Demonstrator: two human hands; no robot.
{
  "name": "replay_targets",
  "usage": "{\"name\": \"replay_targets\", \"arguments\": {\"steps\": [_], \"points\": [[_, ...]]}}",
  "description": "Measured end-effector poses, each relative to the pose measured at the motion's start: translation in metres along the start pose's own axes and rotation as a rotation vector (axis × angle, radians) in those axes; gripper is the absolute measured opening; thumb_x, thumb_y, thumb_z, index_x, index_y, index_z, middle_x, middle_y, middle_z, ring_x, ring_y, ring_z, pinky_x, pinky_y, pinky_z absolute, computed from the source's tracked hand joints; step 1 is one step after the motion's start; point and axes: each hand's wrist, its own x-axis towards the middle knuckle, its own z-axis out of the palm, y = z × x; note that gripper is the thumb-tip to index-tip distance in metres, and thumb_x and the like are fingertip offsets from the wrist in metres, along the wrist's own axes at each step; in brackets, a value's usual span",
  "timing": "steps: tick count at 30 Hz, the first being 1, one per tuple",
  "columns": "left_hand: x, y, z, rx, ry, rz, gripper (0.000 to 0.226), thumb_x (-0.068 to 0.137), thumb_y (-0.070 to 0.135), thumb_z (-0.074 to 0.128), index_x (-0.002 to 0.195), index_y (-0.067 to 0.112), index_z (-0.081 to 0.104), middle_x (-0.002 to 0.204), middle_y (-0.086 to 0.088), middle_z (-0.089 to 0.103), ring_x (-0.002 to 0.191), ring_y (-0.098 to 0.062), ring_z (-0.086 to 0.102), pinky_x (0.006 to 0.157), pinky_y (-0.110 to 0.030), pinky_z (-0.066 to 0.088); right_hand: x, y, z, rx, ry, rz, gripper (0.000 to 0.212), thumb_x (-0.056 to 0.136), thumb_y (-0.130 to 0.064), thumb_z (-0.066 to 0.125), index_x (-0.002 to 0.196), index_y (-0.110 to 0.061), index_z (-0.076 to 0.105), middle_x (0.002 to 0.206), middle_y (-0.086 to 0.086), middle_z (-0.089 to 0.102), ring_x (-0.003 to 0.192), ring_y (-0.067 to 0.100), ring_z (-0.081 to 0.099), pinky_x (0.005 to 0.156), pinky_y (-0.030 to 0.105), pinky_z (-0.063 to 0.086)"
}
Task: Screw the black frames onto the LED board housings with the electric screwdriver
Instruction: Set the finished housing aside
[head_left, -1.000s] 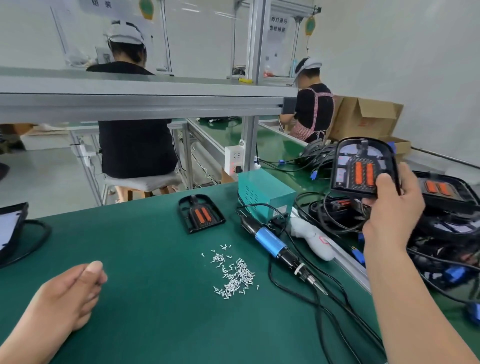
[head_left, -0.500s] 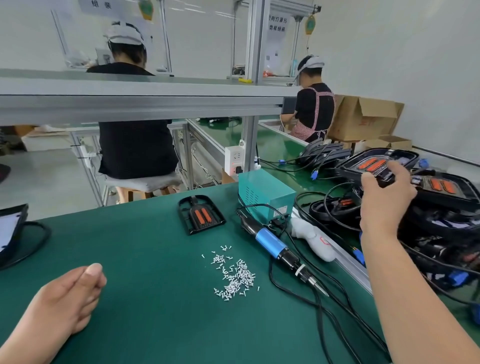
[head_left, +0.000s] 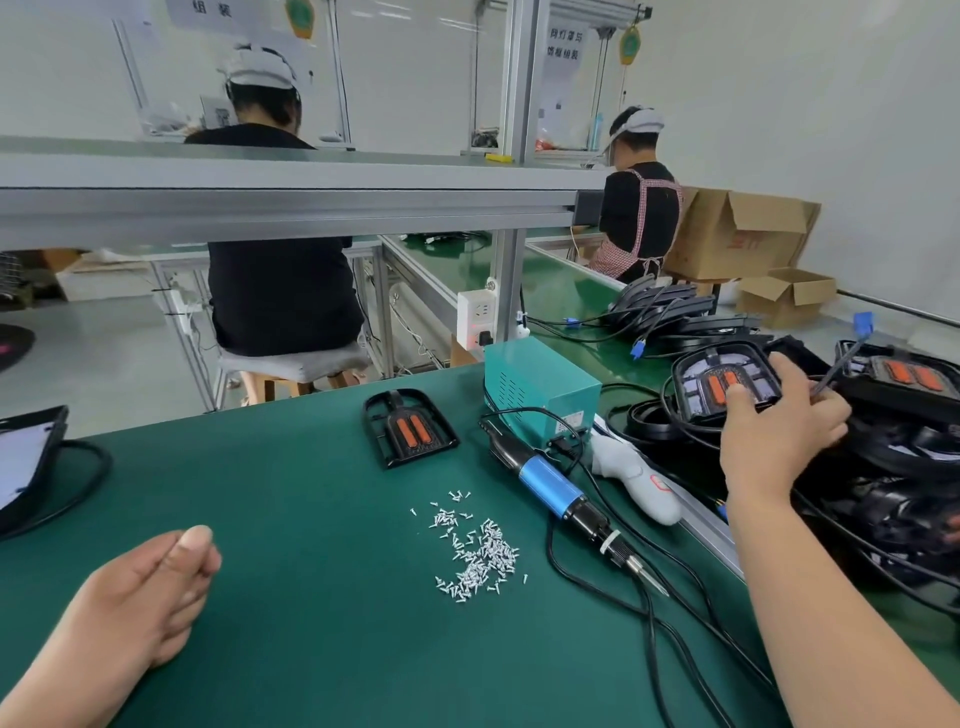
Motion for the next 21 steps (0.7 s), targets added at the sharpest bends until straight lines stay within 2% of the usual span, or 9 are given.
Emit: {"name": "replay_targets", "arguments": {"steps": [4,8,12,16,21], "points": [[-0.001,0.003,0.001,-0.001,0.002,-0.004,0.065,0.091,0.072,0.067,0.093,0.008,0.062,0.062,-0.003,0.027,0.049,-0.016,0.021,0.050,-0.024,0.028,-0.004,-0.003,-0.003,-0.014,-0.029,0.014,0.051,0.096,-0.020,0.070,0.145,-0.021,0.058,0.150,0.019,0.036,0.132,0.042,0.034,0.107,0.053,0.044],[-0.003,0.008,0.004,-0.018,0.012,-0.015,0.067,0.089,0.074,0.068,0.093,0.007,0.062,0.061,-0.001,0.031,0.048,-0.015,0.022,0.050,-0.022,0.029,-0.009,-0.007,-0.011,0.044,-0.068,0.032,0.053,0.096,-0.022,0.065,0.147,-0.033,0.056,0.160,0.019,0.030,0.144,0.038,0.027,0.114,0.055,0.040],[-0.006,0.013,0.007,-0.029,0.023,-0.020,0.068,0.087,0.076,0.069,0.093,0.008,0.063,0.063,-0.002,0.031,0.048,-0.016,0.023,0.050,-0.022,0.029,-0.023,-0.012,-0.022,0.152,-0.095,0.044,0.054,0.096,-0.023,0.061,0.147,-0.038,0.053,0.172,0.012,0.019,0.159,0.027,0.012,0.119,0.048,0.030],[-0.013,0.024,0.014,-0.030,0.026,-0.014,0.069,0.084,0.078,0.070,0.090,0.010,0.064,0.064,-0.003,0.028,0.049,-0.016,0.024,0.050,-0.021,0.027,-0.041,-0.021,-0.031,0.205,-0.112,0.038,0.051,0.095,-0.023,0.059,0.144,-0.037,0.056,0.175,0.009,0.015,0.161,0.021,0.007,0.119,0.040,0.024],[-0.023,0.044,0.028,-0.006,0.021,-0.003,0.063,0.086,0.074,0.065,0.084,0.011,0.063,0.068,-0.005,0.023,0.053,-0.018,0.022,0.048,-0.020,0.024,-0.062,-0.034,-0.032,0.196,-0.146,-0.062,0.045,0.093,-0.025,0.059,0.138,-0.030,0.059,0.175,0.010,0.013,0.163,0.023,0.005,0.129,0.055,0.018]]}}
